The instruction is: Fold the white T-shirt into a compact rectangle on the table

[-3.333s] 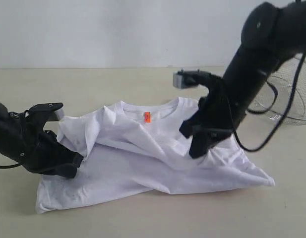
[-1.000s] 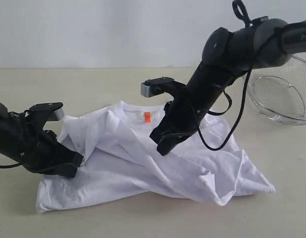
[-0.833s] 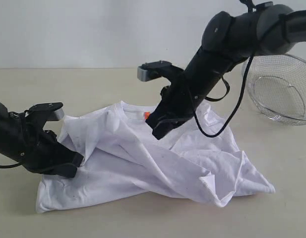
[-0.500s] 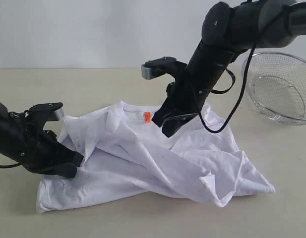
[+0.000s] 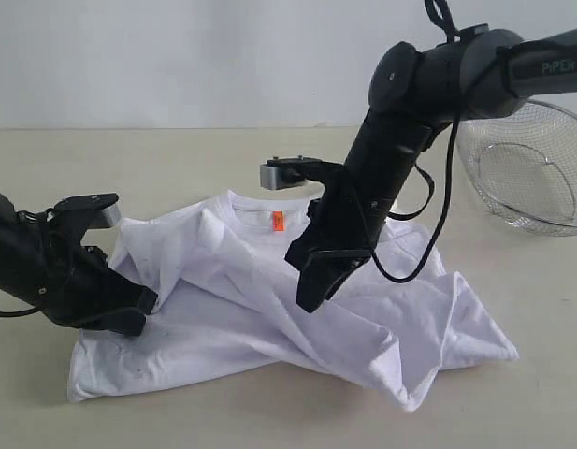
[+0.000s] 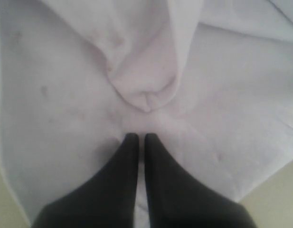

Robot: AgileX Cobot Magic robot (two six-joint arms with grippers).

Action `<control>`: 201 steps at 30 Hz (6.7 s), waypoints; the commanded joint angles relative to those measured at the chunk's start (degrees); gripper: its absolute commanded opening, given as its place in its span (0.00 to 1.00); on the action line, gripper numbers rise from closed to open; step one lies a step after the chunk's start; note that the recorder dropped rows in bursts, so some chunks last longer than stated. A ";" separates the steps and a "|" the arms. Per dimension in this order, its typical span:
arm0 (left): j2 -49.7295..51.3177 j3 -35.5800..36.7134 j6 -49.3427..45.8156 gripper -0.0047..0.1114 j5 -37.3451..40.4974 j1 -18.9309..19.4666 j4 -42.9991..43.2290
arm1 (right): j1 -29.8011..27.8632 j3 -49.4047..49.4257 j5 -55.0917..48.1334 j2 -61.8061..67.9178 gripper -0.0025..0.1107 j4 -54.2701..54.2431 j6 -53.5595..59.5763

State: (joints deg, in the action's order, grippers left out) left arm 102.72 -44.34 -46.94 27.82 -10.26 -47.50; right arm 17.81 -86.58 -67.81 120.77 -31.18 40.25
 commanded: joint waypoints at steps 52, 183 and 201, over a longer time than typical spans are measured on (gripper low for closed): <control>-0.03 0.26 0.95 0.08 1.04 -0.28 -0.05 | 2.75 -2.05 6.20 -3.57 0.11 7.06 -3.95; -0.03 0.26 2.25 0.08 1.50 -0.28 0.05 | 1.80 -13.34 10.99 4.44 0.59 18.73 -11.10; -0.03 0.26 2.25 0.08 2.37 -0.28 0.27 | 6.87 -13.34 14.44 10.30 0.26 36.48 -25.30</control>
State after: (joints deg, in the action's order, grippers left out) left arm 102.72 -44.34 -45.09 29.68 -10.26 -47.50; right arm 24.56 -99.88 -53.30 130.93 2.60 16.61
